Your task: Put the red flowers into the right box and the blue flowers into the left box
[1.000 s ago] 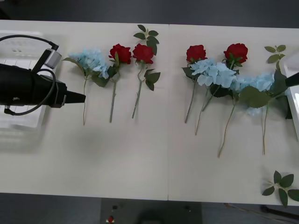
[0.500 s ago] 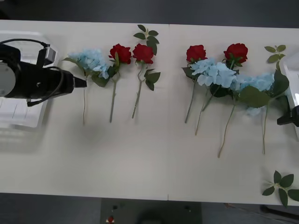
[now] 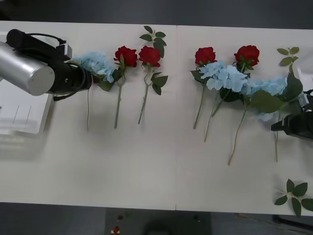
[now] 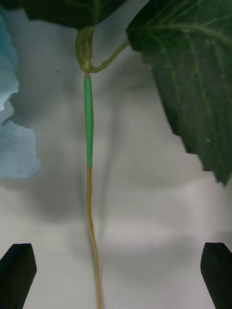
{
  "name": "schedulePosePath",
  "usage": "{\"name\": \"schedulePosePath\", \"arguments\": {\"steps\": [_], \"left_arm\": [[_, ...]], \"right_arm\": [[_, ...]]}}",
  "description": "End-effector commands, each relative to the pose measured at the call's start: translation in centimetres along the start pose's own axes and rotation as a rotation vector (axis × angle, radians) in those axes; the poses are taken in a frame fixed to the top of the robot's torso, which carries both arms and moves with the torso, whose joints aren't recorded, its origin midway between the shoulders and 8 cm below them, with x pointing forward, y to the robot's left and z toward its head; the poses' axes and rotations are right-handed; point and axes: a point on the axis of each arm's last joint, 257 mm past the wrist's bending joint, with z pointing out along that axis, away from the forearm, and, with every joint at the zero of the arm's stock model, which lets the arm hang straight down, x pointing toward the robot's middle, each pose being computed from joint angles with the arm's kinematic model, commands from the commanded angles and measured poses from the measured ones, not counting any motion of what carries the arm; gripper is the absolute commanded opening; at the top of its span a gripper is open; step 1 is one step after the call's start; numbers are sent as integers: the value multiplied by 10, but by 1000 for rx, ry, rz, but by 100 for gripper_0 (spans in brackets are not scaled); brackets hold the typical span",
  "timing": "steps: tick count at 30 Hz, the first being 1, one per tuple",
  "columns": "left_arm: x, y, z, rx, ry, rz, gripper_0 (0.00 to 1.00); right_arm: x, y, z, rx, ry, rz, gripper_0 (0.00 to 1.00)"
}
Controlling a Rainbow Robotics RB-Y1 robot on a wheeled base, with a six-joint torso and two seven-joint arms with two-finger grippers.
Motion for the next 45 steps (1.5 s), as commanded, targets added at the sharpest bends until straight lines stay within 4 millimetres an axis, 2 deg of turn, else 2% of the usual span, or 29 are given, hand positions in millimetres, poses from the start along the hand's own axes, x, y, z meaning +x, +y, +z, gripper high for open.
{"name": "schedulePosePath", "arguments": {"steps": [1,5,9,12,17,24,30,40,42,44,45], "left_arm": [[-33,-12,4,7,-75,9,100],[-34,-14,14,-7,-79,18,100],[-35,-6,21,-56,-87,51,100],[-33,-1,29,-78,-95,74,100],[-27,4,45,-84,-106,90,100],[-21,8,50,-103,-103,117,100],[-16,8,53,-109,-96,136,100],[-4,9,64,-131,-90,180,100],[-6,6,69,-128,-94,174,100],[-11,2,74,-122,-107,165,100],[-12,4,75,-126,-110,164,100]], "right_arm": [[-19,15,-5,-20,-35,5,100],[-19,28,-4,-57,-36,22,100],[-37,35,-7,-83,-97,30,100],[-43,37,-9,-83,-111,28,100],[-37,35,-5,-76,-98,20,100],[-27,34,9,-67,-83,28,100],[-32,37,20,-70,-123,37,100],[-40,28,21,-46,-156,25,100],[-39,26,21,-39,-155,19,93],[-36,24,23,-30,-149,8,74],[-34,24,25,-25,-146,1,69]]}}
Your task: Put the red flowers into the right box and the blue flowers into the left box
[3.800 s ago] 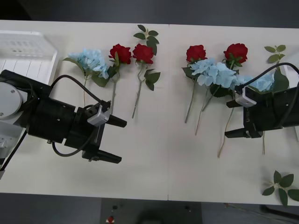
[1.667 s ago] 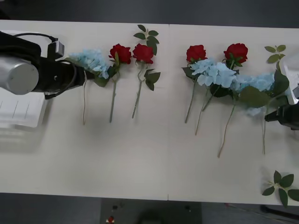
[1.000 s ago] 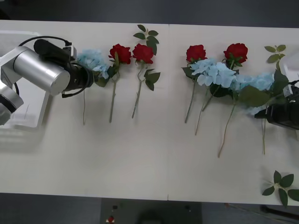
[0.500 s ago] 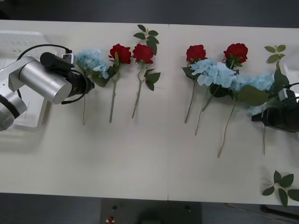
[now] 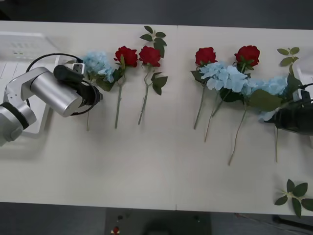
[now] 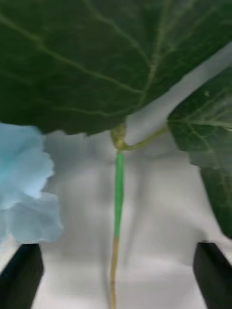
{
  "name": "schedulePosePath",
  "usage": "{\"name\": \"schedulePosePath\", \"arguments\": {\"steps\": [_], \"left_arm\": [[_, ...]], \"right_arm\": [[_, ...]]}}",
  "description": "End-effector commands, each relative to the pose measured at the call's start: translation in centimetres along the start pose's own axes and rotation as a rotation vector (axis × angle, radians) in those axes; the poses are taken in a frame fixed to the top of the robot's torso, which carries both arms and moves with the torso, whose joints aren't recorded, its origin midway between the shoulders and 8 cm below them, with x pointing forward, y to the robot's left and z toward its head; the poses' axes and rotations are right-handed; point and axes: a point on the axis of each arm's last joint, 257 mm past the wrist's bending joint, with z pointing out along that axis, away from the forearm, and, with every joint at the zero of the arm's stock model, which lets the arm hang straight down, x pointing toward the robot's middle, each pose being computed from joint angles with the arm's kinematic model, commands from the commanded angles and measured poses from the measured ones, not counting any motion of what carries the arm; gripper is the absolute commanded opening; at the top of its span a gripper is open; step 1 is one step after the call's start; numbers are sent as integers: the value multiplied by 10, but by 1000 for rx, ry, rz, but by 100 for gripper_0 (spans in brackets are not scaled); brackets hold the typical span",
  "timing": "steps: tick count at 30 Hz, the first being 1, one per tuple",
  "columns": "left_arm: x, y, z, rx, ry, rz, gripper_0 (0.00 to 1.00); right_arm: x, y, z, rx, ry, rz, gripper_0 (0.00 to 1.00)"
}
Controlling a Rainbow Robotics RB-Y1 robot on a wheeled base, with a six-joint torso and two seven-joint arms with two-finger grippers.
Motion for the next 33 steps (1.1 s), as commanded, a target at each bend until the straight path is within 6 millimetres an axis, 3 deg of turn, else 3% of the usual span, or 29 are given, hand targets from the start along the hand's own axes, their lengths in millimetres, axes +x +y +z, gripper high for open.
{"name": "schedulePosePath", "arguments": {"steps": [1,4,7,8,9,10,16,20,28,33], "left_arm": [[-50,-19,-4,26,-83,-19,100],[-52,-21,-2,24,-86,-20,100],[-53,-19,-1,19,-91,-15,100],[-52,-21,-1,20,-92,-10,83],[-53,-20,-2,18,-92,-8,33],[-52,-21,-1,20,-92,-8,0],[-53,-20,-2,18,-92,-2,0],[-52,-20,-1,20,-90,-1,0],[-50,-20,-1,18,-85,11,0],[-45,-18,-7,24,-44,72,0]], "right_arm": [[1,11,7,-5,-1,-8,68],[0,6,9,9,-10,-20,57],[2,2,10,24,-10,-45,12],[2,1,10,25,-10,-47,3],[2,0,10,29,-11,-54,0],[2,-1,10,33,-12,-57,0],[1,-3,10,44,-14,-86,0],[-15,2,-4,38,-29,-115,0],[-53,37,-91,-2,51,-164,0],[-65,52,-132,-15,68,-192,0]]}}
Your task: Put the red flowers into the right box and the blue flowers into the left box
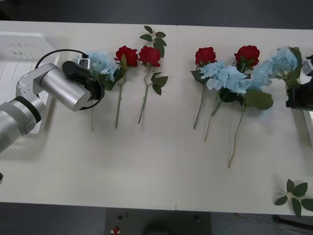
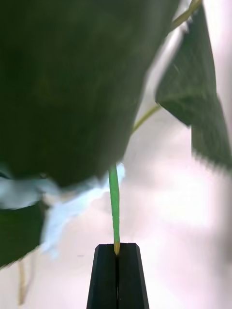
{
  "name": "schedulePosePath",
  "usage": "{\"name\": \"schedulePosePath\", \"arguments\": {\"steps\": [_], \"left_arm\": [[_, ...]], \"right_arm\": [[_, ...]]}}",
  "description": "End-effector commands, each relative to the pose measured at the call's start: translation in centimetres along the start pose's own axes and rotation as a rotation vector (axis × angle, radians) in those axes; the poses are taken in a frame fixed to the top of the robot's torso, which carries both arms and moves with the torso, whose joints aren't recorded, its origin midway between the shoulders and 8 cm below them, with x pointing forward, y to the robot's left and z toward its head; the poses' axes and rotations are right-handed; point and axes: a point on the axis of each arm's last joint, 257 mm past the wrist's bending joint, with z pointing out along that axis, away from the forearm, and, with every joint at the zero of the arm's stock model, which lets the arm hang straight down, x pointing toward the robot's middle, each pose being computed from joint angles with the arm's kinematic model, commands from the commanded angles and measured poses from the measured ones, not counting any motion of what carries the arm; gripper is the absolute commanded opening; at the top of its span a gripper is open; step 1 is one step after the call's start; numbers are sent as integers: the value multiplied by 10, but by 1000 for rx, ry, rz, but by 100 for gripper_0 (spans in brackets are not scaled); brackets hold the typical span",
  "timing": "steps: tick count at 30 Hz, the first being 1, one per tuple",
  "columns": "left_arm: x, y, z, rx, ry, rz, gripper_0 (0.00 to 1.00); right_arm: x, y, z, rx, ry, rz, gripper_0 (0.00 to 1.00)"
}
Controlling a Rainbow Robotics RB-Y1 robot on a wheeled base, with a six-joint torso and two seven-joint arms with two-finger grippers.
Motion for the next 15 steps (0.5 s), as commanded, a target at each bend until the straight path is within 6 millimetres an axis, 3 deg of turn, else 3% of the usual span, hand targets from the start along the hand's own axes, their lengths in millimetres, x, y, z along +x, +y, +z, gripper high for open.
{"name": "schedulePosePath", "arguments": {"steps": [1,7,9,15], "left_arm": [[-25,-1,-18,25,-3,87,0],[-21,1,-62,64,105,165,0],[-22,-1,-84,89,136,159,0],[-32,-12,-136,178,165,164,0]], "right_arm": [[-19,1,-39,20,-18,-55,0],[-19,20,-90,28,11,-156,0],[-16,41,-116,6,12,-229,0],[-2,105,-168,-51,-35,-485,0]]}}
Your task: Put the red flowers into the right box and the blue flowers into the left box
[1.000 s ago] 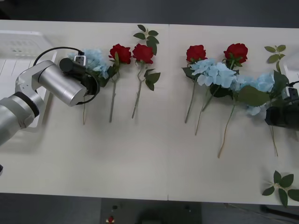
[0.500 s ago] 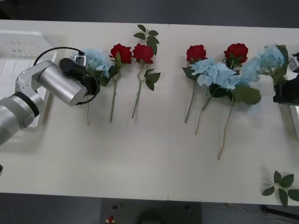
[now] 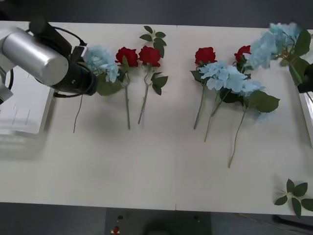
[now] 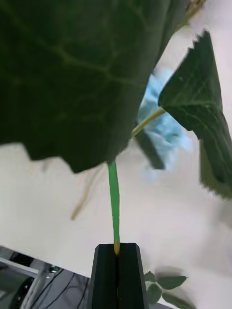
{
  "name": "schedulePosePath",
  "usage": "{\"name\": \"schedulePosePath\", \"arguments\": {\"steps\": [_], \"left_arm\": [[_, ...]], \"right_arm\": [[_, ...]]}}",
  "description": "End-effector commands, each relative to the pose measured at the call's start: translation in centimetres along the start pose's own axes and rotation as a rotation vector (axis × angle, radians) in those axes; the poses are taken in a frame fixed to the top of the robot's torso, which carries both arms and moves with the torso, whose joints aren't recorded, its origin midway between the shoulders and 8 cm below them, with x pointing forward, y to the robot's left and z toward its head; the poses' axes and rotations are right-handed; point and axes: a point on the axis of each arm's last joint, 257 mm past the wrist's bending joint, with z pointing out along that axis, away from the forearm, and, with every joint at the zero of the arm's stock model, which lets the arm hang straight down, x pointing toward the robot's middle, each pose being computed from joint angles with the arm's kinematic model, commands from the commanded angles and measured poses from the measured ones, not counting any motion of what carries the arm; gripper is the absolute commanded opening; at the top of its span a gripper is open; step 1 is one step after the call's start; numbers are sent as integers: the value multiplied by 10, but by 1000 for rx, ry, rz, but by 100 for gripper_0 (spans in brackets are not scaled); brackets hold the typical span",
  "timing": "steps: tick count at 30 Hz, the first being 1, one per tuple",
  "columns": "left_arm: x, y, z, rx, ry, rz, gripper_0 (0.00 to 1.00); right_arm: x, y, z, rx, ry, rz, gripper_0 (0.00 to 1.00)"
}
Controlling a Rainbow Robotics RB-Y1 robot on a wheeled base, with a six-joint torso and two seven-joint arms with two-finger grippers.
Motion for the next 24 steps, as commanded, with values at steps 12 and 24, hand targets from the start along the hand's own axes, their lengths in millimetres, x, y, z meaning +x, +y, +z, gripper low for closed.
{"name": "schedulePosePath", "arguments": {"steps": [12,24], "left_arm": [[-32,25,-135,159,-106,129,0],[-20,107,-193,62,-20,132,0]], "right_arm": [[-50,151,-74,-188,-374,-656,0],[-87,212,-30,-368,-608,-706,0]]}}
